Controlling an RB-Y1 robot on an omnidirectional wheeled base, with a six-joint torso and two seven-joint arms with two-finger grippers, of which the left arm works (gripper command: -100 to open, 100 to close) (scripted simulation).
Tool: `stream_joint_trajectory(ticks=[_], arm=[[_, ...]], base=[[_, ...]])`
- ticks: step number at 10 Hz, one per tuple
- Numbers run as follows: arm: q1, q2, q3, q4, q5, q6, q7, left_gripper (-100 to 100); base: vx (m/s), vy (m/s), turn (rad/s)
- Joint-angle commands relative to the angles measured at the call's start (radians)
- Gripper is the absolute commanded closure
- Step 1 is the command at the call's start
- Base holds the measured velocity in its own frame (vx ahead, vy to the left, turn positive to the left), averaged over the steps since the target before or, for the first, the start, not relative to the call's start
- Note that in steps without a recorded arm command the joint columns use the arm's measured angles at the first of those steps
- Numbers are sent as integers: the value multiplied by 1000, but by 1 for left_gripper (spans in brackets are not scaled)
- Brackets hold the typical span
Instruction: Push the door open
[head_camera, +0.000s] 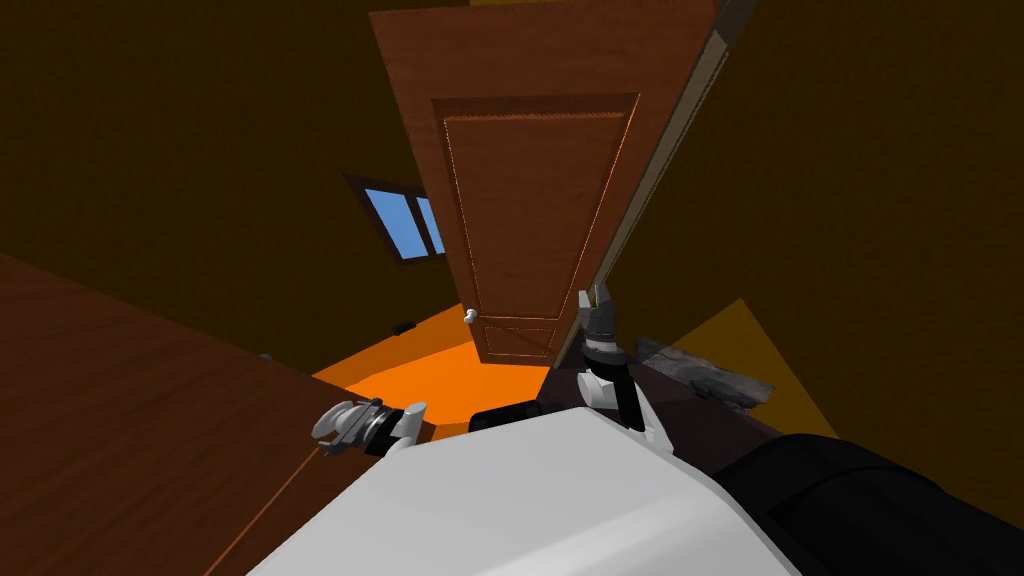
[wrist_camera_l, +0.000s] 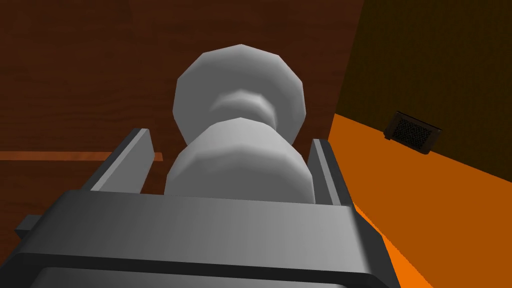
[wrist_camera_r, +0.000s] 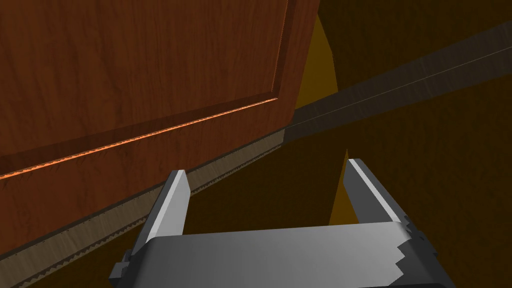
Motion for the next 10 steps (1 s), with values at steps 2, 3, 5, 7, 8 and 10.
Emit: stream_joint_trajectory(ticks=[2,3,5,7,8,10], arm=[[-7,19,44,22,0,-32,3,100],[-7,17,65,23,-1,-36,0,100],[-8,14,105,24,-2,-44,-6,100],[-10,9,142,25,-3,-51,-11,100],[-10,7,160,26,-4,-54,-14,100],[-11,3,192,27,-4,-60,-18,100]], base=[[59,67,-23],[70,74,-71],[84,84,-41],[76,104,-50],[70,86,-48],[85,71,-38]])
